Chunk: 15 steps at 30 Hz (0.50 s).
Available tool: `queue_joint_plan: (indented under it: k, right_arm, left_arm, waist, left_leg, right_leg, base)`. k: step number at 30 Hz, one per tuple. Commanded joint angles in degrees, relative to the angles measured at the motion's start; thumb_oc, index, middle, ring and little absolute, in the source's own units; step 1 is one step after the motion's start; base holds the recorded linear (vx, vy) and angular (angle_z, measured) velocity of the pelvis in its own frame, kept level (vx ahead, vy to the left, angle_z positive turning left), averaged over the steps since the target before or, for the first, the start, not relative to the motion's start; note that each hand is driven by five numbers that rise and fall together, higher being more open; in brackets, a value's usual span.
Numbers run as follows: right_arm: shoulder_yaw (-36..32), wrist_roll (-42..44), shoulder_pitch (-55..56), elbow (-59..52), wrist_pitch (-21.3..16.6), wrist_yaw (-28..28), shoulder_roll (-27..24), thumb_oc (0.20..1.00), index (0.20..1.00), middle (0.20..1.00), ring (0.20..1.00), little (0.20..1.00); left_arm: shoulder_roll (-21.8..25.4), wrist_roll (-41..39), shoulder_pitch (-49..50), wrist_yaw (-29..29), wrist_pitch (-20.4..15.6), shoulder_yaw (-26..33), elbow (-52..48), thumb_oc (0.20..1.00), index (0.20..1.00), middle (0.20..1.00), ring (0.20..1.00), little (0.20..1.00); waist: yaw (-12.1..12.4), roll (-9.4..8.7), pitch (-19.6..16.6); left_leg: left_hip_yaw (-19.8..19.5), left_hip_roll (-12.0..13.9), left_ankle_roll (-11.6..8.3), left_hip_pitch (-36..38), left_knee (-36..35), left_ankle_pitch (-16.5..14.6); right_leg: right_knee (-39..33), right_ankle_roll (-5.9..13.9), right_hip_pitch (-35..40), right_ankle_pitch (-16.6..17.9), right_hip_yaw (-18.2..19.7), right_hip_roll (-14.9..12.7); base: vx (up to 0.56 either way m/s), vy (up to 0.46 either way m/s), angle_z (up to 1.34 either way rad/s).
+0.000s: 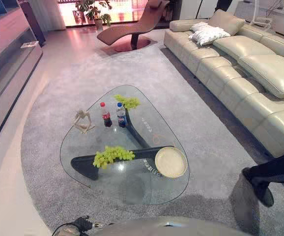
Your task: Pick up fruits into the plate
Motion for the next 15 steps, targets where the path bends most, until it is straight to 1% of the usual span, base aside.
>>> queue_joint_plan:
  k: [1,10,11,12,15]
  right_arm:
    - [-0.8,-1.0,-5.1,4.8,0.8,0.1,0.2,1.000,1.000,1.000,1.000,1.000]
    - [-0.7,-0.8,-5.3,4.8,0.6,0.1,0.0,1.000,1.000,1.000,1.000,1.000]
    - [-0.7,-0.9,-5.3,4.9,-0.2,-0.2,0.0,1.000,1.000,1.000,1.000,1.000]
    - [-0.6,-1.2,-5.3,4.8,-2.1,-1.0,0.1,1.000,1.000,1.000,1.000,1.000]
    - [-0.3,-2.0,-5.4,3.9,-3.6,-1.9,-0.1,1.000,1.000,1.000,1.000,1.000]
  left_arm:
    - [-0.2,0.2,-3.9,1.3,-1.2,0.7,3.7,1.000,1.000,1.000,1.000,1.000]
    - [-0.1,-0.2,-3.9,3.0,-1.9,0.6,3.6,1.000,1.000,1.000,1.000,1.000]
    - [-0.1,-0.3,-3.9,3.1,-1.9,0.6,3.5,1.000,1.000,1.000,1.000,1.000]
    - [-0.2,-0.3,-3.9,3.5,-2.1,0.7,3.5,1.000,1.000,1.000,1.000,1.000]
    - [0.0,-1.0,-3.8,4.2,-2.7,1.1,3.4,1.000,1.000,1.000,1.000,1.000]
  waist:
    - [0.6,-0.42,2.7]
    - [0.7,-0.37,2.9]
    - [0.6,-0.38,3.0]
    - [0.7,-0.39,3.0]
    - [0.5,-0.42,3.2]
  left_leg:
    - [-1.7,-1.3,2.51,0.3,0.8,-5.5]
    - [-1.6,-1.3,2.49,0.1,0.9,-5.5]
    - [-1.6,-1.3,2.47,0.1,0.9,-5.5]
    - [-1.6,-1.2,2.49,0.2,0.9,-5.6]
    - [-1.5,-1.3,2.54,0.2,0.9,-5.6]
  right_leg:
    - [1.6,0.71,2.1,-3.3,-2.3,-0.6]
    - [1.6,0.79,1.9,-3.2,-2.4,-0.7]
    - [1.6,0.79,1.9,-3.2,-2.3,-0.7]
    - [1.6,0.79,1.9,-3.2,-2.3,-0.7]
    - [1.6,0.73,1.8,-3.2,-2.1,-0.6]
  base:
    - [0.29,-0.136,-0.64]
    - [0.00,0.000,0.00]
    - [0.00,0.000,0.00]
    - [0.00,0.000,0.00]
    - [0.00,0.000,0.00]
